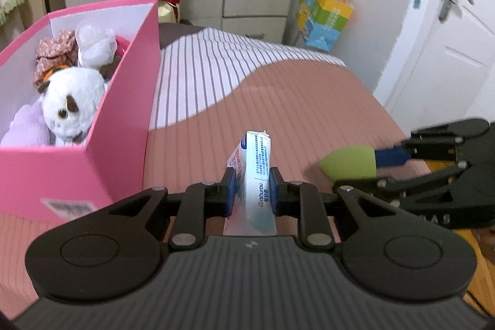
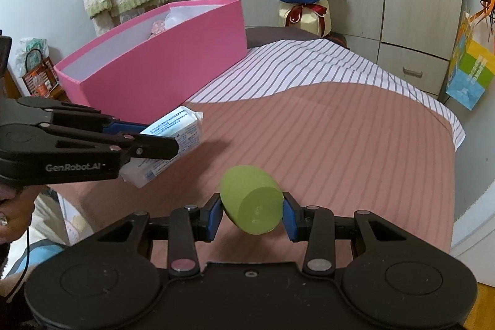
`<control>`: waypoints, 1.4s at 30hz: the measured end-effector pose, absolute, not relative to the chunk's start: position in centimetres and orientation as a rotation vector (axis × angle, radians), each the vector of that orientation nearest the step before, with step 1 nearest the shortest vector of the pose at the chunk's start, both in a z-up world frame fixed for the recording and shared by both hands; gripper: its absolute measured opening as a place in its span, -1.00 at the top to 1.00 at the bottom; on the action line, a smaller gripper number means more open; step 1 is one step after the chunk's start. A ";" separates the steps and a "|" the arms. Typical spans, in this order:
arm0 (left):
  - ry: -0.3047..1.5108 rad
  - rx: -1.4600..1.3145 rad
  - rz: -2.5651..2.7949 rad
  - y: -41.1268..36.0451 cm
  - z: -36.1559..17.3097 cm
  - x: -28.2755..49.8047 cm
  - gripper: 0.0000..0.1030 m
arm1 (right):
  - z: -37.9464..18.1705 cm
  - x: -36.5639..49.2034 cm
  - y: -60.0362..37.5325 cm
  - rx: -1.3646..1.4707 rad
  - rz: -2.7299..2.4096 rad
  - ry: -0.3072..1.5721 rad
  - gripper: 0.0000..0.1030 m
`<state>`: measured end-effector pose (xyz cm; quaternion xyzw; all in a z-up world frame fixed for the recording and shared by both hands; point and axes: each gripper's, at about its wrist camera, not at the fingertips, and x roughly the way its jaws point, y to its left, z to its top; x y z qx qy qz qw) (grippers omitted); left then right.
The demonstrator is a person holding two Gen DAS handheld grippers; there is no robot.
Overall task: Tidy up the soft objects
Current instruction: 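Carry the tube package and sponge over the pink box with both grippers, then open both grippers to drop the package and sponge into the box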
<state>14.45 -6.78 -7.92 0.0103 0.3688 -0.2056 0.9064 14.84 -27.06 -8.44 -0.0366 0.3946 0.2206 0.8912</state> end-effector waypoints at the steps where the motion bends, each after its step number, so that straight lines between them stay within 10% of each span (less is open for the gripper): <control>1: 0.774 0.016 -0.432 -6.5 -8.0 14.0 0.60 | -8.3 14.4 -26.9 -0.080 0.457 0.816 0.12; 26: 0.753 0.015 -0.427 6.4 0.6 6.7 0.60 | -1.5 7.5 -17.3 -0.166 0.743 0.730 0.12; 42: 0.637 -0.097 -0.371 12.0 3.6 17.3 0.60 | 3.3 17.3 -10.9 -0.158 0.696 0.555 0.12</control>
